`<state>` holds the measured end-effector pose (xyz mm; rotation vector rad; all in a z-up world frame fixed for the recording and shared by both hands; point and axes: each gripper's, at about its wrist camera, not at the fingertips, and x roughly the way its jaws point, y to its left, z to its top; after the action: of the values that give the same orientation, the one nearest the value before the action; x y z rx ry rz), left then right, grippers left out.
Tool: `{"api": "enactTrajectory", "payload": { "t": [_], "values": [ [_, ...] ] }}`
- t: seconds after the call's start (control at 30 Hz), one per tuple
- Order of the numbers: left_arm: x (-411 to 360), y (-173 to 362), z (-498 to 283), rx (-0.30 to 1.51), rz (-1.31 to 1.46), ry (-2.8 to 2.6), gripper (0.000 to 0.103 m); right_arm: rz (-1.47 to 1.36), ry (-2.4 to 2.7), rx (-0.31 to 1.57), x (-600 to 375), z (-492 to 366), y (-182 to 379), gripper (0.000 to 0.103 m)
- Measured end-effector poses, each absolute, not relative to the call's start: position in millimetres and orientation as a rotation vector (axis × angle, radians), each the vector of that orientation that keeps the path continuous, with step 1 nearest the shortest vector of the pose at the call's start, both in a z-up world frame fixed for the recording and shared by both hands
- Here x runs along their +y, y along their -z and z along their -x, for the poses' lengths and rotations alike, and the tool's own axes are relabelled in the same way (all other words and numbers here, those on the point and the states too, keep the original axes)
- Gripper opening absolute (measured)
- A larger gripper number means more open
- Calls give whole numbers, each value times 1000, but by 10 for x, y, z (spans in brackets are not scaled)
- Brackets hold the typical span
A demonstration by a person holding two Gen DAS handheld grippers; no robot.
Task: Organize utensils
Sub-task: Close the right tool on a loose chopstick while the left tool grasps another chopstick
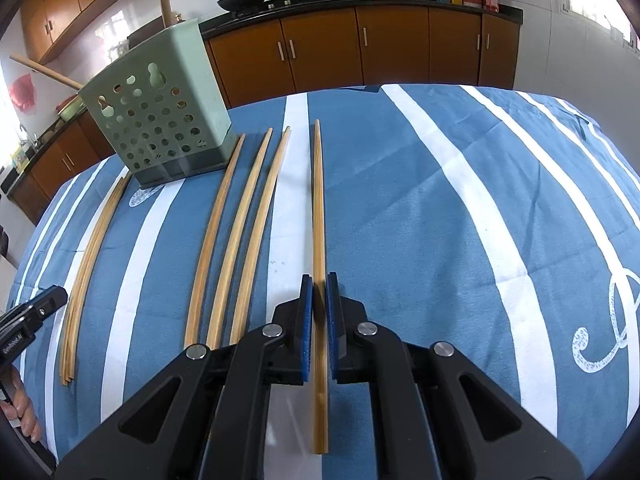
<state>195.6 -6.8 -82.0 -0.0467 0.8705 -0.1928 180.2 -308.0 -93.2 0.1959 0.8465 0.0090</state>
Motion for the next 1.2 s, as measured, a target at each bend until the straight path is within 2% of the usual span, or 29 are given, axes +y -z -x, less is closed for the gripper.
{"api": "enactTrajectory", "payload": {
  "t": [0.4, 0.47, 0.87, 1.2],
  "values": [
    [-102, 856, -2031, 887, 18, 150, 17, -161, -10, 849, -3008, -1778, 926, 8],
    [-102, 857, -2046, 889, 11, 138, 8, -159, -21, 850, -2985, -1769, 926, 8],
    [516, 842, -2285, 885, 66, 11, 9, -193, 35, 844, -3224, -1854, 936, 8],
    [535, 841, -2282, 884, 83, 28, 11, -167, 44, 849, -3195, -1859, 935, 8]
  ]
}}
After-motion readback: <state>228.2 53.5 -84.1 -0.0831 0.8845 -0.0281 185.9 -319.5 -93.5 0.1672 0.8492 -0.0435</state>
